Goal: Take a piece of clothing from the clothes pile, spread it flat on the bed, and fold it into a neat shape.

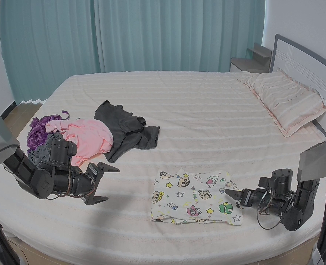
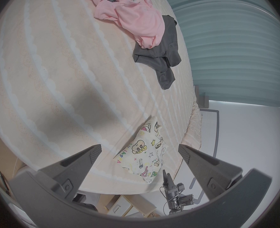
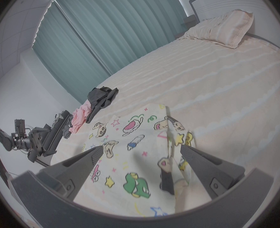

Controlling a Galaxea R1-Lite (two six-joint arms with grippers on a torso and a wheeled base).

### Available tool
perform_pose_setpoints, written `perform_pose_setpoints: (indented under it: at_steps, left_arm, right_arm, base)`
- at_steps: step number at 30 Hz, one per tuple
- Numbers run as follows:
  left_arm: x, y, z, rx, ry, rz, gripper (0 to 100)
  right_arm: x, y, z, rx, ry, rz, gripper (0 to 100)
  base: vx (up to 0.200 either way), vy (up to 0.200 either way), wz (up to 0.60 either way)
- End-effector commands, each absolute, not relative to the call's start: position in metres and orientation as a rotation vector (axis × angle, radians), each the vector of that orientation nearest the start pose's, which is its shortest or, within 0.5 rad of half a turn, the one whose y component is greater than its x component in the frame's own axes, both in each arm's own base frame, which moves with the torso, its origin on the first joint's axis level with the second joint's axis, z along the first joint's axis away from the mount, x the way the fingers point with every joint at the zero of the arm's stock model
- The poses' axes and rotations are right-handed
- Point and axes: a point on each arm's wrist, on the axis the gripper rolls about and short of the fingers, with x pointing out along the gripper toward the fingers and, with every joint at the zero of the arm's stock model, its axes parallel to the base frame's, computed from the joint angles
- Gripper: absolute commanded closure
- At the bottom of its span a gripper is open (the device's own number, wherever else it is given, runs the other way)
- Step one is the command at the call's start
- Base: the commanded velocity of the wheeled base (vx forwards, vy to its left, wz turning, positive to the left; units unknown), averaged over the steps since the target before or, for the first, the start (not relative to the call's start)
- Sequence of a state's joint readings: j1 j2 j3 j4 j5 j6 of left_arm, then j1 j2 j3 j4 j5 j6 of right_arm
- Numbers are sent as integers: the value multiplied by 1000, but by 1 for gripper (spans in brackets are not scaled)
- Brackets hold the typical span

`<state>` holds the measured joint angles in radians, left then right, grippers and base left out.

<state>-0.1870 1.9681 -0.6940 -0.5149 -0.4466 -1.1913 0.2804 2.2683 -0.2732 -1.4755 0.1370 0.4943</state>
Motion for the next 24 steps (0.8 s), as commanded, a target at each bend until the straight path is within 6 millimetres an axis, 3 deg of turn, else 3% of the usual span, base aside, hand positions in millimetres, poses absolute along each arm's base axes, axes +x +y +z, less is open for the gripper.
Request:
perform_pose_setpoints:
  at_steps: [1, 16, 17, 24]
  left_arm:
    - [305, -68, 63, -1190, 1037, -75, 0]
    - [306, -68, 62, -1190, 1038, -74, 0]
    - [306, -68, 62, -1190, 1038, -74, 0]
    - [306, -68, 62, -1190, 1038, -74, 0]
  right_arm:
    - [303, 89, -16, 452, 607, 267, 0]
    - [318, 93, -36, 452, 643, 255, 0]
    - [318, 93, -37, 452, 646, 254, 100]
    - [315, 89, -39, 467, 660, 233, 100]
  base:
    - [0, 0, 0]
    - [0, 0, 0]
    - [0, 0, 0]
    - [0, 0, 0]
